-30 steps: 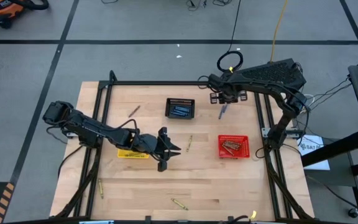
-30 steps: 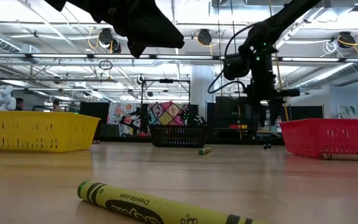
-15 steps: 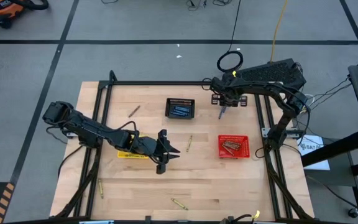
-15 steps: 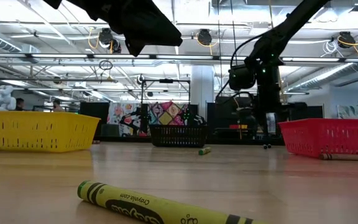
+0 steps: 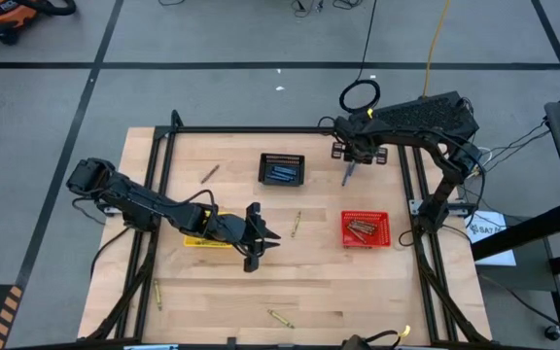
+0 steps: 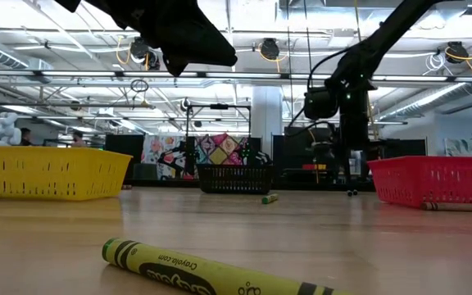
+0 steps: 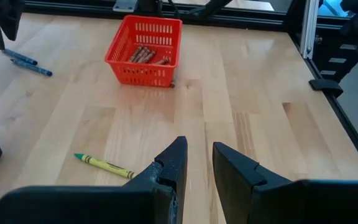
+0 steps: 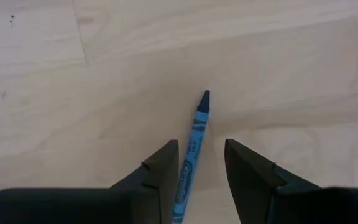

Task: Sort crayons
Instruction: Put the blue crayon into the black bin

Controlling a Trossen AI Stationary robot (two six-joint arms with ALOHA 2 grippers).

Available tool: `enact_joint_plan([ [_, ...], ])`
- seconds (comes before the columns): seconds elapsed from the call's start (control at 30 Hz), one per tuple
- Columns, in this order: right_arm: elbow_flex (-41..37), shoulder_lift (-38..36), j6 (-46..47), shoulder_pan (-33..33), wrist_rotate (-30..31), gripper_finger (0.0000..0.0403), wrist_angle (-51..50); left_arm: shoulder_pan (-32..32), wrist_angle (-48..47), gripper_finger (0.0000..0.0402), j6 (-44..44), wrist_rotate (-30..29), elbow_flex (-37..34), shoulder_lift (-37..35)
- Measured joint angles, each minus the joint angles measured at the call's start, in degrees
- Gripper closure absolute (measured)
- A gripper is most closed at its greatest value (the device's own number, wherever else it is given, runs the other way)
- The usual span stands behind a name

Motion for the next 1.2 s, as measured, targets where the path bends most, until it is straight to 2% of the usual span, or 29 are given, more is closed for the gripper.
enact_joint_plan([
  [0.4, -4.7, 0.0, -0.5, -1.4, -1.2, 0.0290, 6.1, 0.0, 0.1, 0.0320, 0.0, 0.0, 0.0, 0.0],
  [0.77, -4.7, 0.0, -0.7, -1.5, -1.7, 0.0359, 3.8, 0.1, 0.1, 0.0320, 0.0, -0.2, 0.0, 0.0],
  [0.9, -5.1, 0.1, -1.2, -1.5, -1.4, 0.0371, 1.3, 0.1, 0.1, 0.0320, 0.0, -0.3, 0.0, 0.0],
  [1.2, -11.1, -0.1, -3.1, -1.5, -1.0, 0.0398, 4.3, 0.0, 0.0, 0.0320, 0.0, -0.5, 0.0, 0.0],
])
